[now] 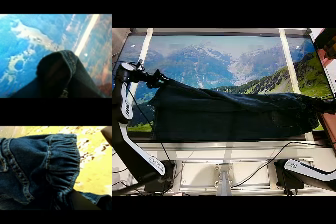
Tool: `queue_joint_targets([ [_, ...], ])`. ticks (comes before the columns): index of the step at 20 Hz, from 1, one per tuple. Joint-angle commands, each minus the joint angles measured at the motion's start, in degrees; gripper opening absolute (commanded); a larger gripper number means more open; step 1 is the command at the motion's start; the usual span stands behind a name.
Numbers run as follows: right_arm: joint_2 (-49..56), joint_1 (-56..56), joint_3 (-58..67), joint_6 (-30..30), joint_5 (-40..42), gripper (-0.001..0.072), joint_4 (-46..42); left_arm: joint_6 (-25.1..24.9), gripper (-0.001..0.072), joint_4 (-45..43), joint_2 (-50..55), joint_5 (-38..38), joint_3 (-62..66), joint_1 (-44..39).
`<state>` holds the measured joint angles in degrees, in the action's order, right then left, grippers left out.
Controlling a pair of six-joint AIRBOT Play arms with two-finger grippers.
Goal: Fold the clothes and pants, and hang the long-sleeved shirts on hangers.
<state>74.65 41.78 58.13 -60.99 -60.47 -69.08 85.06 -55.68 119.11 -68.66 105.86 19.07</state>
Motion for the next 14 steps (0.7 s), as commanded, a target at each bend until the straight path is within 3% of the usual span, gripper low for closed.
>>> queue_joint_targets([
  [1, 0.04, -0.04, 0.02, -0.02, -0.15, 0.0051, 0.04, -6.23, 0.0135, 5.35, -0.02, -0.13, 0.11, -0.48],
  [2, 0.04, -0.04, 0.02, -0.02, -0.17, 0.0051, 0.07, -6.69, 0.0013, 6.38, -0.04, -0.15, 0.11, -0.28],
  [8, 0.04, -0.04, 0.02, -0.02, -0.17, 0.0051, 0.28, -7.80, 0.0016, 17.57, -0.39, 1.68, 0.13, 1.64],
  [11, 0.04, -0.04, 0.02, -0.02, 0.96, 0.0051, 0.90, -8.87, 0.0014, 23.04, -2.29, 6.97, 0.57, 2.49],
  [14, 0.00, -0.04, 0.26, -0.02, 7.61, 0.0051, 8.17, -8.76, 0.0012, 26.69, -2.99, 10.19, 6.71, 3.67],
])
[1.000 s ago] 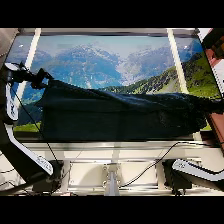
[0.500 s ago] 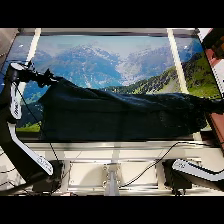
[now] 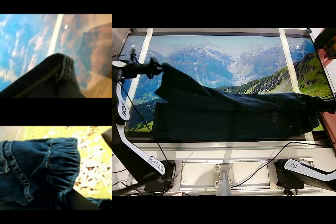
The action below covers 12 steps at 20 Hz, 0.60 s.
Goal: Fold the clothes and pants, and hang the long-sleeved shirts on hangers.
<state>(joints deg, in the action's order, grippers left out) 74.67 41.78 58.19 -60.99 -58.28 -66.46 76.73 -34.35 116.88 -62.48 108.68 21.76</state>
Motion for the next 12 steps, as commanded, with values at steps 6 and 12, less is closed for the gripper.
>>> queue_joint_targets([
  [6, -0.02, -0.04, 2.58, 0.00, 11.26, 0.0051, 14.45, -0.55, 0.0012, 10.82, -3.65, 2.56, 11.08, 4.94],
  [12, 0.00, -0.04, 2.47, 0.00, 4.11, 0.0051, 8.92, 1.73, 0.0013, -0.98, -4.37, -29.59, 5.70, 12.66],
])
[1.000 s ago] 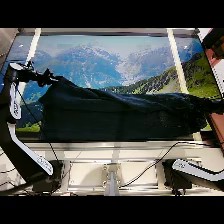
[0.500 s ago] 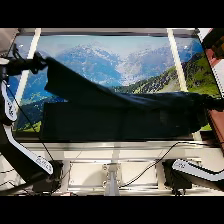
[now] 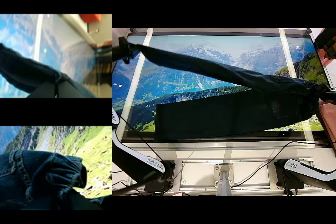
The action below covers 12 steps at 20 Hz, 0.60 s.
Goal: Fold the clothes and pants, and hang the long-sleeved shirts on hangers.
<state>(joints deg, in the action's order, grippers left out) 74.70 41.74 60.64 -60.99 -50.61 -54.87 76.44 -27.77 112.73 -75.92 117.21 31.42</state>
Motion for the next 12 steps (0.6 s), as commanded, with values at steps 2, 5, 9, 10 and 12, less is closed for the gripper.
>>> queue_joint_targets([
  [2, 0.02, 0.00, -0.61, 0.00, -4.33, 0.0051, -7.06, 4.85, 0.0013, -21.51, 0.15, -25.44, -6.67, 3.15],
  [5, 0.09, 0.00, -2.23, 0.00, -4.09, 0.0051, -9.88, 6.73, 0.0014, -40.37, 0.87, -30.05, -11.30, 1.46],
  [9, 0.55, 0.00, -2.43, -0.02, -3.54, 0.0050, -10.12, 7.15, 0.0014, -49.62, 0.98, -23.15, -12.68, -0.70],
  [10, 0.55, 0.00, -2.43, -0.02, -3.56, 0.0051, -10.36, 7.48, 0.0014, -50.95, 1.03, -22.03, -12.70, -1.22],
  [12, 0.55, 0.00, -2.43, -0.11, -3.67, 0.0051, -12.02, 7.65, 0.0014, -56.81, 1.53, -21.49, -12.70, -2.51],
])
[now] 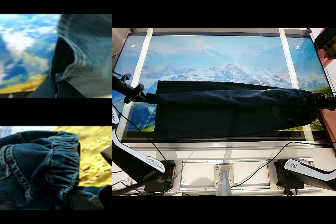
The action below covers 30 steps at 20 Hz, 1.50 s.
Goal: Fold the clothes and pants, and hang the long-sleeved shirts on hangers.
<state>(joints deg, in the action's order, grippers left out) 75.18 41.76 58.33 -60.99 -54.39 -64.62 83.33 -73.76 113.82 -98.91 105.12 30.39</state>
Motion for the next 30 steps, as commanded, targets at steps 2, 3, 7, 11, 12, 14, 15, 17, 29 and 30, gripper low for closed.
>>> queue_joint_targets([
  [2, 0.07, -0.02, -0.11, -1.57, -0.02, 0.0051, -4.31, 0.68, 0.0015, -16.06, 1.29, 2.25, -0.61, -2.84],
  [3, 0.07, -0.02, -0.11, -1.55, -0.07, 0.0051, -4.68, 0.70, 0.0015, -15.98, 1.57, 3.72, -0.61, -3.45],
  [7, 0.07, -0.02, -0.11, -1.55, -0.02, 0.0051, -4.66, 1.01, 0.0015, -15.87, 1.64, 12.46, -0.59, -7.15],
  [11, 0.07, -0.02, -0.11, -1.57, -0.04, 0.0051, -4.22, 6.75, 0.0015, -16.46, 0.98, 24.33, -0.46, -9.97],
  [12, 0.07, -0.02, -0.11, -1.55, 0.00, 0.0051, -4.02, 8.48, 0.0015, -16.44, 0.57, 27.23, -0.20, -10.32],
  [14, 0.07, -0.02, -0.11, -1.55, 0.09, 0.0051, -3.98, 9.31, 0.0016, -16.00, -0.35, 31.30, 0.28, -10.67],
  [15, 0.07, -0.02, -0.11, -1.55, 0.39, 0.0051, -3.91, 9.31, 0.0016, -16.00, -0.63, 32.61, 0.37, -10.69],
  [17, 0.07, -0.02, -0.11, -1.55, 1.79, 0.0051, -1.81, 9.27, 0.0016, -15.65, -0.79, 34.23, 0.52, -10.69],
  [29, 5.90, -8.85, -0.13, -4.55, 20.55, 0.0051, 9.09, 9.29, 0.0018, -14.29, -0.22, 42.32, 0.37, -12.83],
  [30, 6.80, -8.83, -0.11, -6.60, 20.81, 0.0051, 9.07, 9.29, 0.0017, -14.88, -0.11, 40.28, 0.37, -12.79],
])
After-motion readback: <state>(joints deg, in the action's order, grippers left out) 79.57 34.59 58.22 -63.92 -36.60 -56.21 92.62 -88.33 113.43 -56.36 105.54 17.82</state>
